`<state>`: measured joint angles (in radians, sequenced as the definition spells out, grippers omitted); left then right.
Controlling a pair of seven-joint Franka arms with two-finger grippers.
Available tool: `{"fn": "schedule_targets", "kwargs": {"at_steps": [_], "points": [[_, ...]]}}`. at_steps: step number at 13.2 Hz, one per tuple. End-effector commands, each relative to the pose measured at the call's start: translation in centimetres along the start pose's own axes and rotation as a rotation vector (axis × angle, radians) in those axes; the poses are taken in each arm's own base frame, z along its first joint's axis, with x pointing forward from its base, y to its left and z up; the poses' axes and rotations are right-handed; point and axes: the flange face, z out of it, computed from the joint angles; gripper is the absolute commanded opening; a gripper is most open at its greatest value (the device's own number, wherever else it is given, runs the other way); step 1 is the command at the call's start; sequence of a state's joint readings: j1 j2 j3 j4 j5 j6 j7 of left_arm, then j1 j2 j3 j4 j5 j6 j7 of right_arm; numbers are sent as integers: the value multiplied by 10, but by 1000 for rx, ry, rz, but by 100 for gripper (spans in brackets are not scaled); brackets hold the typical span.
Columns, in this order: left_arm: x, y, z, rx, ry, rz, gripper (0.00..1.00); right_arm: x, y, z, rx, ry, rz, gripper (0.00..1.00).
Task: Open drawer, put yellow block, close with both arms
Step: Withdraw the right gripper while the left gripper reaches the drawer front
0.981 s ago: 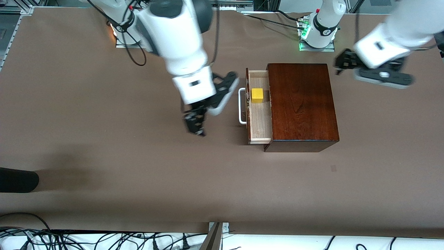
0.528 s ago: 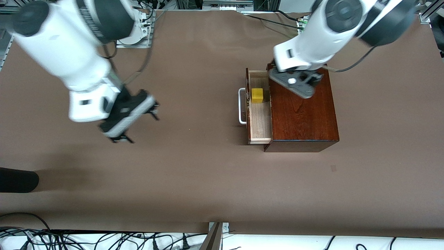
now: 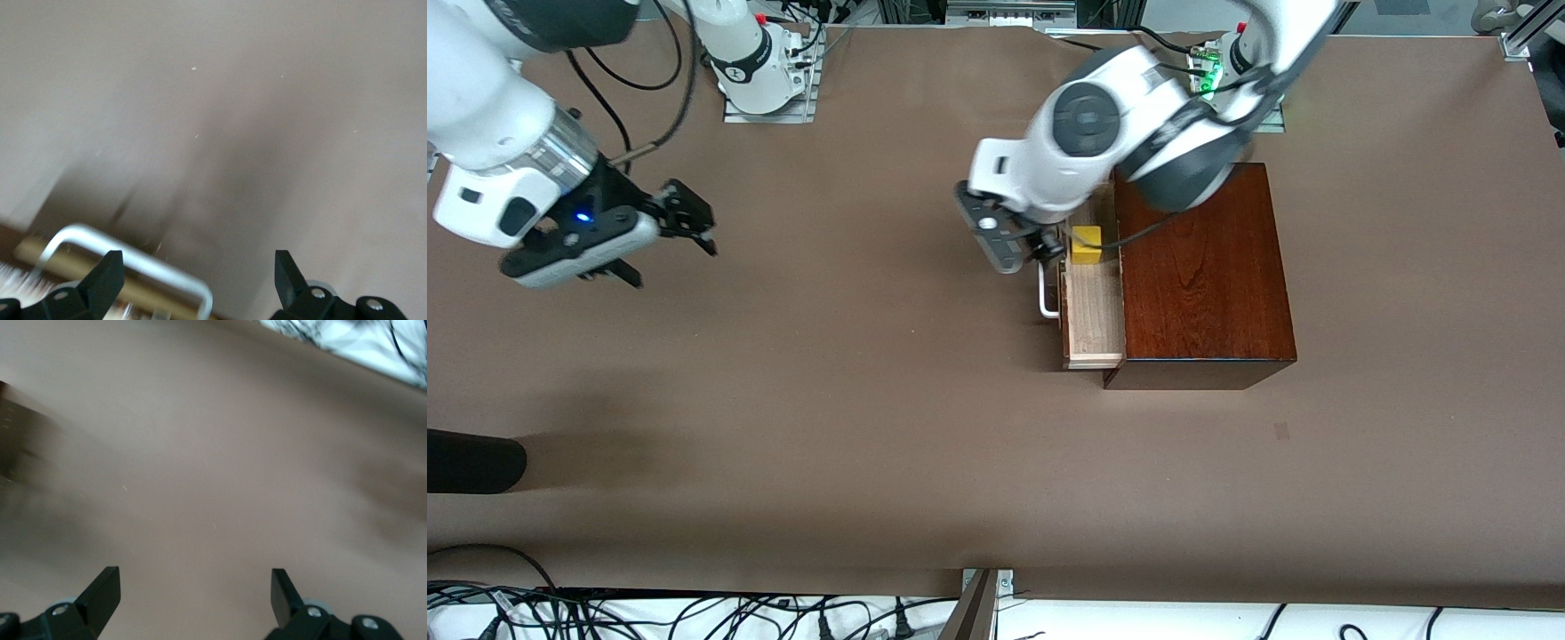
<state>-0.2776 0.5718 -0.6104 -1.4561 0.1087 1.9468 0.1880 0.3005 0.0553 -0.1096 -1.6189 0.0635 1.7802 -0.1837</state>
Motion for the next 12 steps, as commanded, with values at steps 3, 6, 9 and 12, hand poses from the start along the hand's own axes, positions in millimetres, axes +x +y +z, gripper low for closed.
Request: {"fn": "schedule_targets", "kwargs": {"at_steps": [3, 6, 9, 12], "points": [[26, 3, 90, 120, -33, 348, 100, -28, 39, -9, -56, -48, 61, 100], [7, 1, 116, 113, -119, 474, 100, -37, 63, -10, -57, -70, 64, 100], [-21, -17, 129, 98, -224, 459, 100, -35, 64, -16, -61, -59, 76, 100], [-38, -31, 100, 94, -324, 448, 100, -36, 64, -16, -59, -65, 114, 100]]}}
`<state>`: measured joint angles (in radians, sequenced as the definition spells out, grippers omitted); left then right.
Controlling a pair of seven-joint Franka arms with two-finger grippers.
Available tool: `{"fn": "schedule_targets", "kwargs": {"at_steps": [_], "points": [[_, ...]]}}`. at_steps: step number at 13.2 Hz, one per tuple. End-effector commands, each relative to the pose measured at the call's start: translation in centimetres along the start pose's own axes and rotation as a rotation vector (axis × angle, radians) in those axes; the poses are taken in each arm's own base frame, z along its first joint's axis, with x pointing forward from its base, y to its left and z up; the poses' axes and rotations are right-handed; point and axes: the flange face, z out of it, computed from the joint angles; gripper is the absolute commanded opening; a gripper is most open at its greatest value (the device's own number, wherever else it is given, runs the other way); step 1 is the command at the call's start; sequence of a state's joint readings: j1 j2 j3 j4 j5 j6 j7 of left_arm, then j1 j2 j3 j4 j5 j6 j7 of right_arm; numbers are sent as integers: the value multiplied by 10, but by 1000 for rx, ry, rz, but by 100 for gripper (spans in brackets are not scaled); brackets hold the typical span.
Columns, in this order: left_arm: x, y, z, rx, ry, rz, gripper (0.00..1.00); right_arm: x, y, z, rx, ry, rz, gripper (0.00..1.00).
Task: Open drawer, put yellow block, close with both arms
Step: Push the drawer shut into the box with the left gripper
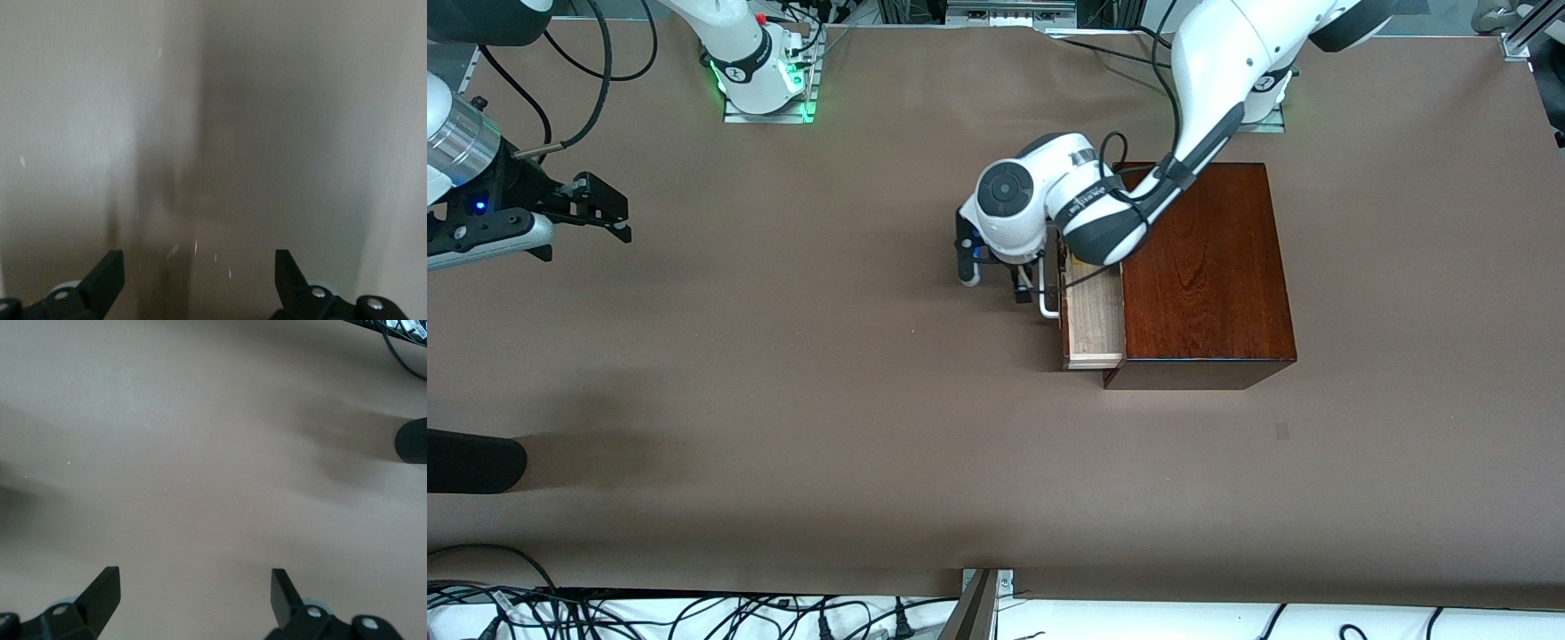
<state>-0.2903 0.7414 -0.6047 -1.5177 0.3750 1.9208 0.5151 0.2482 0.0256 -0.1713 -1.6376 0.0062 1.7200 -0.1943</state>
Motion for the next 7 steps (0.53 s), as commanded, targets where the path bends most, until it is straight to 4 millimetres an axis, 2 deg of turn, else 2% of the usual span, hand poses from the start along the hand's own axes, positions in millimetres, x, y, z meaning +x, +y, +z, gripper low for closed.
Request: {"fn": "schedule_targets", "kwargs": {"at_steps": [1, 4, 5, 7], "points": [[-29, 5, -33, 17, -89, 13, 100, -7, -1, -9, -4, -7, 22, 100], [-42, 5, -41, 1, -139, 3, 100, -7, -2, -11, -3, -21, 25, 100], [-50, 0, -40, -11, -153, -10, 100, -7, -2, -10, -2, -24, 26, 100], [-59, 5, -31, -56, -223, -19, 100, -9, 2, -8, -2, -29, 34, 100]]}}
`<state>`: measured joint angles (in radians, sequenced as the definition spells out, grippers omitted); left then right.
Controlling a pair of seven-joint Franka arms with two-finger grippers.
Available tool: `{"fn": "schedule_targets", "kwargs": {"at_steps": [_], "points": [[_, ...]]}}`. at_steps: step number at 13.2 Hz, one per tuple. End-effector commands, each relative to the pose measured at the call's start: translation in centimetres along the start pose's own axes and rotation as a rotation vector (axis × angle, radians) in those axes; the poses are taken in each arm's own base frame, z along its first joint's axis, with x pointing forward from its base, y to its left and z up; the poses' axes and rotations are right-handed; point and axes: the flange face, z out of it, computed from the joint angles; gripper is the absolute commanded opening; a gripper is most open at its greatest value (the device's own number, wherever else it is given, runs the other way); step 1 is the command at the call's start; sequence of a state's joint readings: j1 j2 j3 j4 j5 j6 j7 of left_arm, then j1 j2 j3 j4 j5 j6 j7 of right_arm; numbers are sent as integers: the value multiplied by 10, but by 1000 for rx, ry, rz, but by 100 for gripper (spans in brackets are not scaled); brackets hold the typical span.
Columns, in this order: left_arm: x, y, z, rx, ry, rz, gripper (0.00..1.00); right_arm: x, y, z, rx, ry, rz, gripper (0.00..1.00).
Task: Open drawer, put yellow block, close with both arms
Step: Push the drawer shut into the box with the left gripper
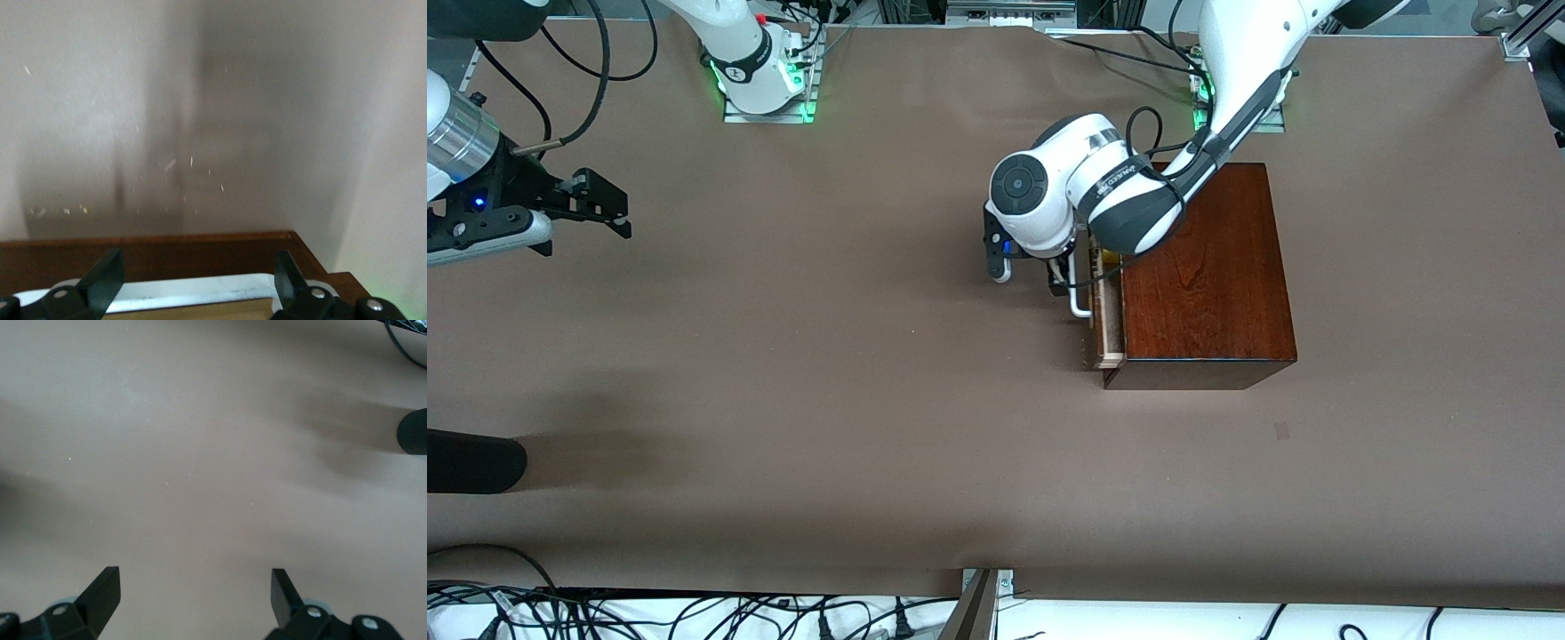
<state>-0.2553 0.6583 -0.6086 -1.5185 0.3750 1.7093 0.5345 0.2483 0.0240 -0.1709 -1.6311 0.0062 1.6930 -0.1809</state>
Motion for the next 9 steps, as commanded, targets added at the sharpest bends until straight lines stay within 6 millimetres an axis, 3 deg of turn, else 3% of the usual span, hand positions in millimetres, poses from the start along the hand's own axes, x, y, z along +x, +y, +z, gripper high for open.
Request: {"fn": "schedule_targets", "kwargs": {"at_steps": [1, 6, 9], "points": [[-19, 3, 7, -24, -85, 1, 100, -9, 9, -7, -6, -15, 35, 100], [-29, -4, 12, -41, -109, -12, 100, -13, 18, -7, -4, -24, 53, 100], [-37, -6, 3, -47, -116, -34, 100, -13, 17, -7, -6, -21, 52, 100]]}}
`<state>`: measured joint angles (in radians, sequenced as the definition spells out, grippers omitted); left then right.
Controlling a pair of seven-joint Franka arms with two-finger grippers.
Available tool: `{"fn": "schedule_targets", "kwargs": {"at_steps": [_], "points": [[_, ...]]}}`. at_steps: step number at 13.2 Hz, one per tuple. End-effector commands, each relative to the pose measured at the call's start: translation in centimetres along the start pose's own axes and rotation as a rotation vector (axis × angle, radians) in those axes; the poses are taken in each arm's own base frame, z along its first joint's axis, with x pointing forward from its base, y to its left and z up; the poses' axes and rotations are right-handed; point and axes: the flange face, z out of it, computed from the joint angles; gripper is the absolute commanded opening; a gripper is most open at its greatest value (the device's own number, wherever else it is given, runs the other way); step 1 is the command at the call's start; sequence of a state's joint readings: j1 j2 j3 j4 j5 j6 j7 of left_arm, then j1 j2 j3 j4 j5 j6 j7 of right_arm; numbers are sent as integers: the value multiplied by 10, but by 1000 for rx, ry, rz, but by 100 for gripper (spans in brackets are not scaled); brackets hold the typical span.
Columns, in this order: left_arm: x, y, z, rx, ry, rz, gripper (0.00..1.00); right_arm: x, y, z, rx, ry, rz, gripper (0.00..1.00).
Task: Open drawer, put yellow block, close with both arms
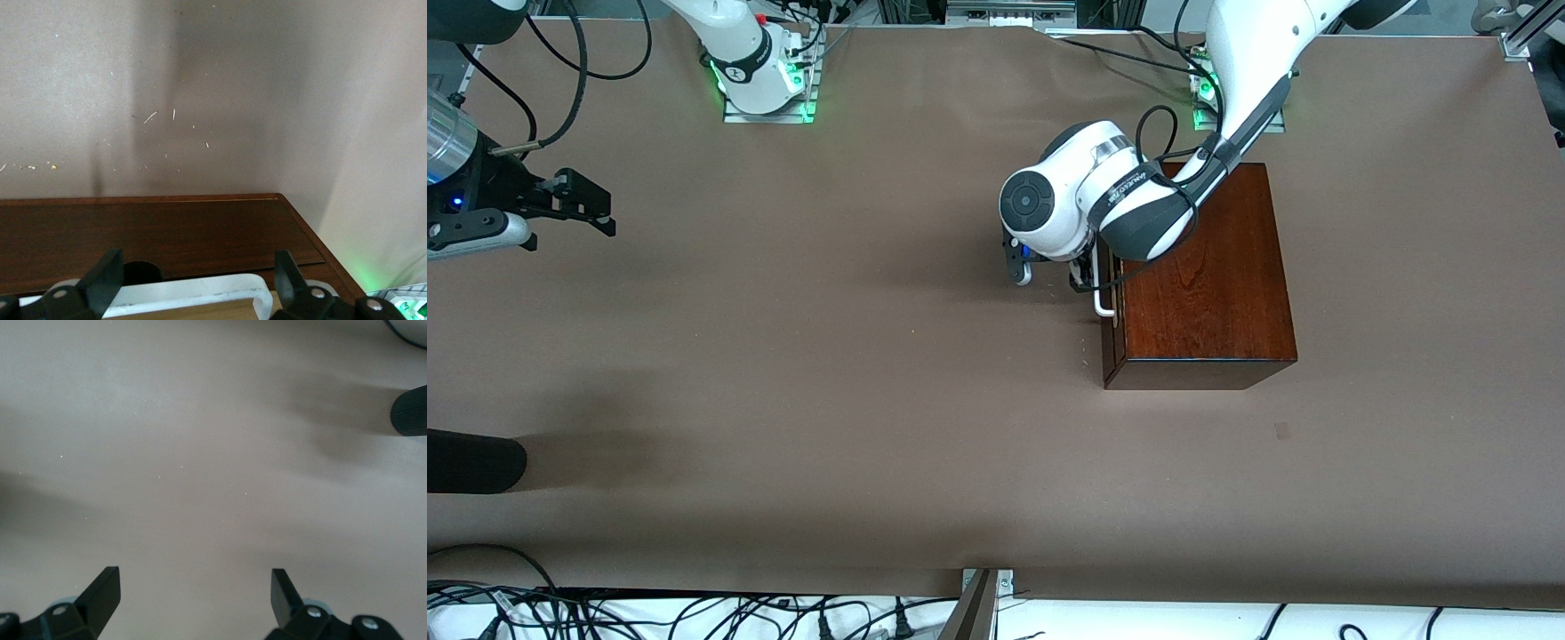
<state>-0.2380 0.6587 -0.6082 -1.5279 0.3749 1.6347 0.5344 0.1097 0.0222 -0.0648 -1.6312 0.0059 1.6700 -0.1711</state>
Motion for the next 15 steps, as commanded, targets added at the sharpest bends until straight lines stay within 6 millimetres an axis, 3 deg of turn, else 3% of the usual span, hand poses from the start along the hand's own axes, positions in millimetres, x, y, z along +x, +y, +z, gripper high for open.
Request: {"fn": "schedule_targets", "kwargs": {"at_steps": [1, 2, 4, 7, 8, 10, 11, 13, 15], "points": [[-24, 2, -17, 10, -33, -38, 100, -6, -1, -8, -14, -1, 8, 100], [-25, 12, -34, 30, -14, -90, 100, -6, -1, -8, -30, -3, 5, 100], [-34, 41, -88, 37, 77, -324, 100, -6, -3, -9, -22, -5, 11, 100], [-82, 51, -150, 13, 82, -657, 100, -13, -10, -10, -17, -58, 46, 100], [-107, 43, -163, 2, 71, -762, 100, -11, -10, -11, -16, -53, 41, 100], [-172, 10, -184, -11, 118, -891, 100, -9, -9, -21, -17, -32, 42, 100], [-206, 4, -196, 15, 145, -962, 100, -8, -10, -19, -17, -35, 42, 100], [-265, -10, -209, 41, 212, -1105, 100, -6, -10, -19, -10, -30, 62, 100], [-327, -24, -209, -38, 329, -1223, 100, -5, -11, -17, -11, -40, 56, 100]]}}
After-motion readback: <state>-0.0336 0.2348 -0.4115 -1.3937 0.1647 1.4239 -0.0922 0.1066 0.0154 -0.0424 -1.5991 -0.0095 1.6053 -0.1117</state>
